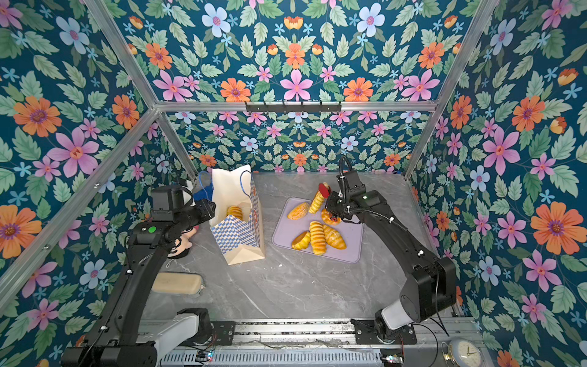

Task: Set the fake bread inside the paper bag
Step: 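Lift the pinched spiral bread off the tray with the tongs, then carry the spiral bread with the right gripper over the bag's mouth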

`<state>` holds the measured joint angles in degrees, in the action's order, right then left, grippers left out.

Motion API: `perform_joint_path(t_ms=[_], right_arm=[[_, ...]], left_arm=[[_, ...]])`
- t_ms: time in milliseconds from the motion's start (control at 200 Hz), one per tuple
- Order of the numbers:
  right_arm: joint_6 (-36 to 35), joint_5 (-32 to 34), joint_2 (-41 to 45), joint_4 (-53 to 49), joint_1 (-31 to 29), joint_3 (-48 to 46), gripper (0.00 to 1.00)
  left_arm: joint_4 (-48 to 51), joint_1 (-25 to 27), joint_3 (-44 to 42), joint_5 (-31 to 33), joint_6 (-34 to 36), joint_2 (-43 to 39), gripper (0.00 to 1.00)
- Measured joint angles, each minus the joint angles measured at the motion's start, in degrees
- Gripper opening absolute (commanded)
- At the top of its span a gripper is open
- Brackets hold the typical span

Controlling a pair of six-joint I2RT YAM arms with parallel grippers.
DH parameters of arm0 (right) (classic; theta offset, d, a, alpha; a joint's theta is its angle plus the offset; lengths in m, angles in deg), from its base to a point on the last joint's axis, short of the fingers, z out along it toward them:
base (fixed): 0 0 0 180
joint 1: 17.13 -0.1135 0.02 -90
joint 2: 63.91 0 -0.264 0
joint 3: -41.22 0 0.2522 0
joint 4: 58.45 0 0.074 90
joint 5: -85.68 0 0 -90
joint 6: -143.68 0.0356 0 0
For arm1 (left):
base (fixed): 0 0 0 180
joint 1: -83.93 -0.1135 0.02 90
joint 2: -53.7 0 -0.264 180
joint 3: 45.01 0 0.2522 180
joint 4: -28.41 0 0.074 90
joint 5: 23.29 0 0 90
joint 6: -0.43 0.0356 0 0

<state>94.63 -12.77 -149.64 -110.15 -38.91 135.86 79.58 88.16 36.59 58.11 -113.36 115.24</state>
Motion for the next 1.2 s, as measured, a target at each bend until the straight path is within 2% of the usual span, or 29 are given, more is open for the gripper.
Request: perform_joint_path(t_ms=[210, 480, 1200], right_arm=[[-1.0, -0.2, 2.8, -1.0, 0.0, 1.1, 0.26], [-1.7, -1.9, 6.3, -1.6, -0.5, 2.8, 0.25], [-4.3, -4.7, 8.2, -0.1, -9.4, 14.4, 0.24]], left_arm=[[0.2, 0.0, 0.1, 0.2, 0.2, 0.0, 0.27], [0.2, 0.0, 0.1, 0.1, 0.2, 0.0, 0.18], [-0.4, 0.0, -1.1, -0.5, 0.1, 0.0, 0.18]])
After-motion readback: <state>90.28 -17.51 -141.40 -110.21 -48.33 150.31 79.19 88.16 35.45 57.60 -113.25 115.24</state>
